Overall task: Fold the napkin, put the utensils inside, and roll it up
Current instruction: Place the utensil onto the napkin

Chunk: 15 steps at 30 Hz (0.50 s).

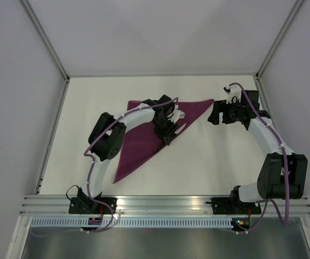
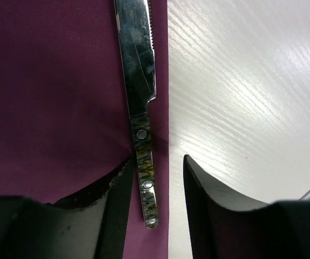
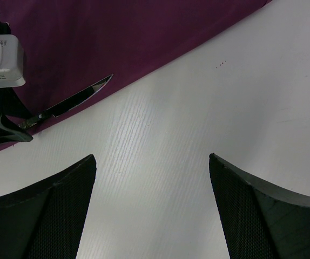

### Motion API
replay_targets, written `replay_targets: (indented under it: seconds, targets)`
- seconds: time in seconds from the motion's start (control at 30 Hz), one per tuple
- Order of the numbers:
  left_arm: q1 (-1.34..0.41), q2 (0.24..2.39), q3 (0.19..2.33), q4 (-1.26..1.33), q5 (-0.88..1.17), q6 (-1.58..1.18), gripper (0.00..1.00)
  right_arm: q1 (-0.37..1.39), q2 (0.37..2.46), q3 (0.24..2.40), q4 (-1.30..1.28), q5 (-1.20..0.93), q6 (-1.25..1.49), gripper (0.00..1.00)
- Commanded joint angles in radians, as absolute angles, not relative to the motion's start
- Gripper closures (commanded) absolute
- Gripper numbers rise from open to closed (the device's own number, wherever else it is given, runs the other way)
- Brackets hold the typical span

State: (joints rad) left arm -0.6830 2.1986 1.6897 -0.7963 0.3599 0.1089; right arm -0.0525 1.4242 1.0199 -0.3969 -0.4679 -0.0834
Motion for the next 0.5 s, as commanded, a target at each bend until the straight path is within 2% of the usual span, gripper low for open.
replay_targets:
  seconds: [0.0,0.47]
  targets:
    - [-0.690,2.240,1.674,-0.798,0.316,0.100,0.50,-0.055,1.427,1.019,-0.374,-0.460,-0.094,0.10]
    - [-0.692,2.152,1.709,-0.805,0.276,0.115,0.35,-0.055,1.434,1.017,-0.373,-0.453,-0.092,0.10]
